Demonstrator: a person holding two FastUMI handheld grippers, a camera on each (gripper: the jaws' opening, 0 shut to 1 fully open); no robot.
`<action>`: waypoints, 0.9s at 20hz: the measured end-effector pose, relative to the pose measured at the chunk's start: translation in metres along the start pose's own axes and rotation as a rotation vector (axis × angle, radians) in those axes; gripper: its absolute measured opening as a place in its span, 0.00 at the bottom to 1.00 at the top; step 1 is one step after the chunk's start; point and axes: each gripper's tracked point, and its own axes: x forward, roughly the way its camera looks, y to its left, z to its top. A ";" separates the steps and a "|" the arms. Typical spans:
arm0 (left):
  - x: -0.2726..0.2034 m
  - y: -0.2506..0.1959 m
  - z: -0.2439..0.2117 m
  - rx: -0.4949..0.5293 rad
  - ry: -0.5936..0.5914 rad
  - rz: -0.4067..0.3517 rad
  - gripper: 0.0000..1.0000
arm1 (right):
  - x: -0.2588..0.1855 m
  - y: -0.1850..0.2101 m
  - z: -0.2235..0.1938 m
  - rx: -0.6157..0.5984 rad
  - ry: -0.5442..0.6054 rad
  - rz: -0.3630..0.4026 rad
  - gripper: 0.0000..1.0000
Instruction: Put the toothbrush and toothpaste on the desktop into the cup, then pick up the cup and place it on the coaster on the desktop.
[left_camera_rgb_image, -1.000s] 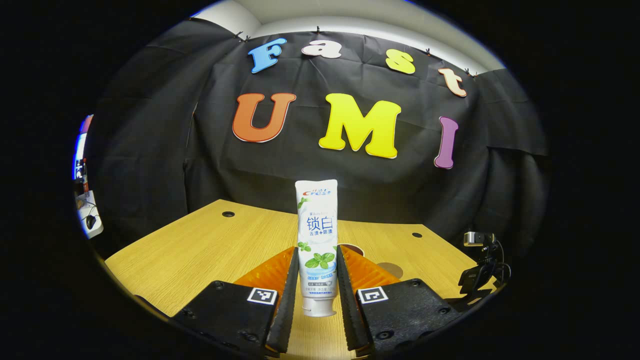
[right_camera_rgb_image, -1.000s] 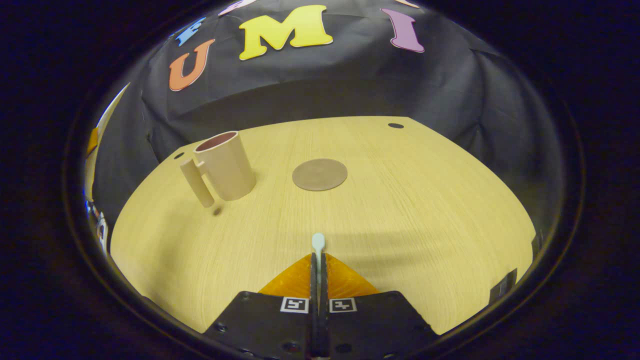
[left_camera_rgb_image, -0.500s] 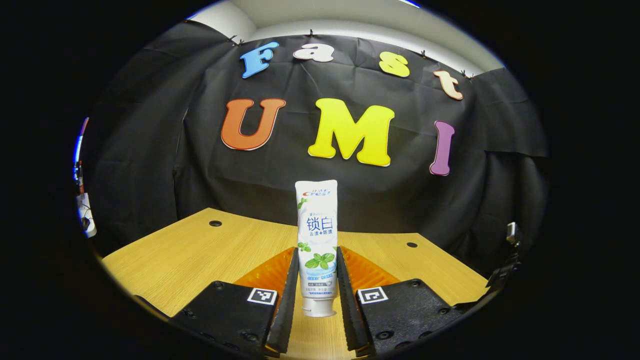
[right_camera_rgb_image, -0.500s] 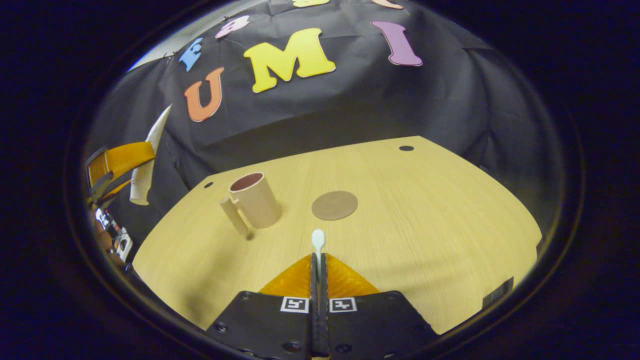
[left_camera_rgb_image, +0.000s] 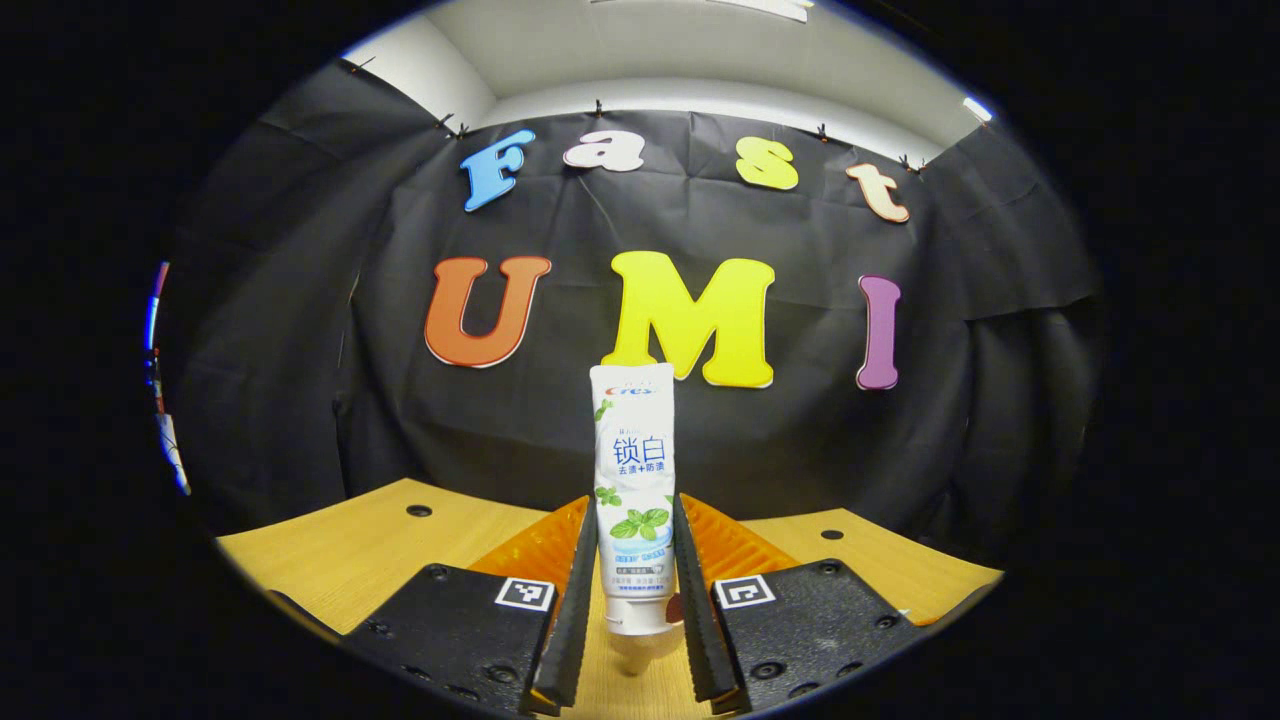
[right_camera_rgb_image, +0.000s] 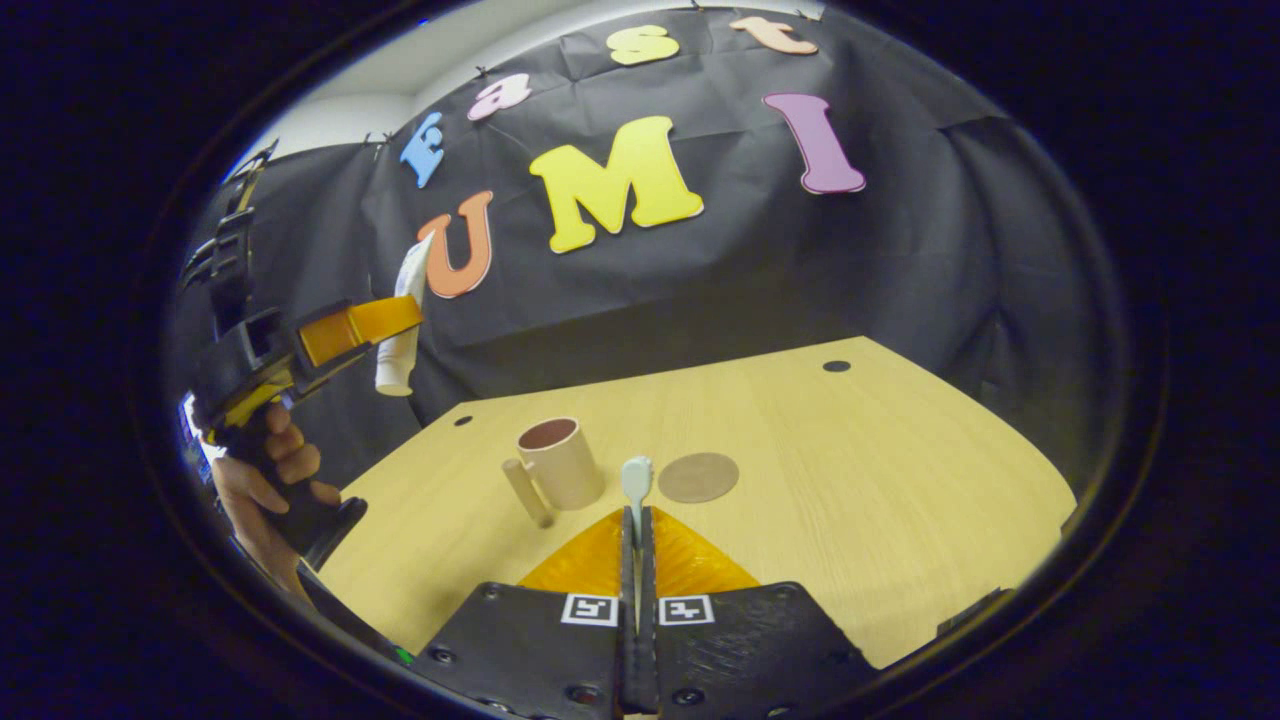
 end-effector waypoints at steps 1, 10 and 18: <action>0.007 0.000 -0.002 0.000 -0.012 -0.004 0.44 | 0.000 0.000 0.003 -0.003 -0.009 0.003 0.00; 0.047 -0.005 -0.056 -0.081 0.079 -0.027 0.45 | -0.011 -0.014 0.026 -0.007 -0.073 -0.010 0.00; 0.057 -0.009 -0.089 -0.068 0.162 -0.025 0.47 | -0.013 -0.021 0.028 0.003 -0.088 -0.013 0.00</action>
